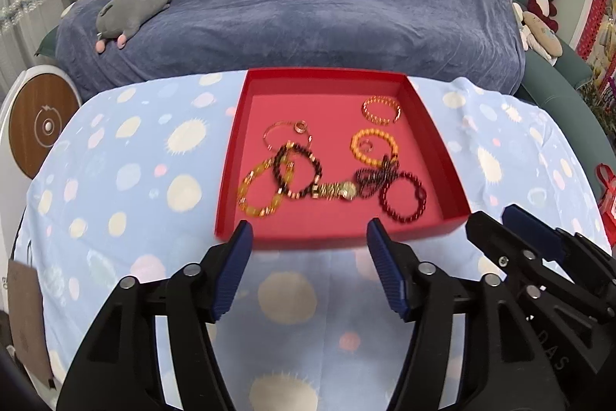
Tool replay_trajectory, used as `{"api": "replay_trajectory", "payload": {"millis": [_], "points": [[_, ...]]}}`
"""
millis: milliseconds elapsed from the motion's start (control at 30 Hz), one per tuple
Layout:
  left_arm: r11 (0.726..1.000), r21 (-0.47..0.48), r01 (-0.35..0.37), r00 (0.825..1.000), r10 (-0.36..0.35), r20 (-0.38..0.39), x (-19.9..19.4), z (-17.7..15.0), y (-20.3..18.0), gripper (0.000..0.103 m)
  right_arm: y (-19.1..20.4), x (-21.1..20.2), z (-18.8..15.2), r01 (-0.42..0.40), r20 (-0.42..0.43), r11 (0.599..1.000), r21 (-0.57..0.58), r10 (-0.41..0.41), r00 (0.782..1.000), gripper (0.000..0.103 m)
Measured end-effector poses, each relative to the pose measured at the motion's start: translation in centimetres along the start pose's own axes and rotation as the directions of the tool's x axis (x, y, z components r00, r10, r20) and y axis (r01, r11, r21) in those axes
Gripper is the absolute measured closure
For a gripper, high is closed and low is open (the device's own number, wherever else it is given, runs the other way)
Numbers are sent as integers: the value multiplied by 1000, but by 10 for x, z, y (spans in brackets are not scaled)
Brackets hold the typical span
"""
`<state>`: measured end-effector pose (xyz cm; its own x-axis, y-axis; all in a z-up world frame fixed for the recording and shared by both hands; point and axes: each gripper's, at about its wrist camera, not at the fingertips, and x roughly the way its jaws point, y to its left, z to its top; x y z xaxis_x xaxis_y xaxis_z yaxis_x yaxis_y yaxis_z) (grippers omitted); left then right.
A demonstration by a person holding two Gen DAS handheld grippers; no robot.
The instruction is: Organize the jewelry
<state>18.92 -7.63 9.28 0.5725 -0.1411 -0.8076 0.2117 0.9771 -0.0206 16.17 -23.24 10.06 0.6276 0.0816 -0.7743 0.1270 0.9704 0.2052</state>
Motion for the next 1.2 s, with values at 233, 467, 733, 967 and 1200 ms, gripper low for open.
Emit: {"api": "replay_trajectory", "payload": {"millis": [233,467,733,967,1200], "points": [[999,-35,-42,999,41,-13,-10,-27,7,25,-7,-13,-24,24,1,1000,15,-24,1000,46],[996,-48,-78,997,76,-33,-13,-50,10,15,-9,-21,-46,57,-6,998,-7,-57,998,32],[993,-59,-105,994,102,-48,-19,-71,15,9,-12,-29,-64,81,1,997,-6,-81,997,19],[991,-63,-117,992,114,-51,-25,-81,16,9,-11,-36,-73,99,11,995,-12,-99,995,16],[989,-64,-136,990,133,-44,-31,-88,18,8,-12,-44,-78,103,45,995,-8,-102,994,7]]}}
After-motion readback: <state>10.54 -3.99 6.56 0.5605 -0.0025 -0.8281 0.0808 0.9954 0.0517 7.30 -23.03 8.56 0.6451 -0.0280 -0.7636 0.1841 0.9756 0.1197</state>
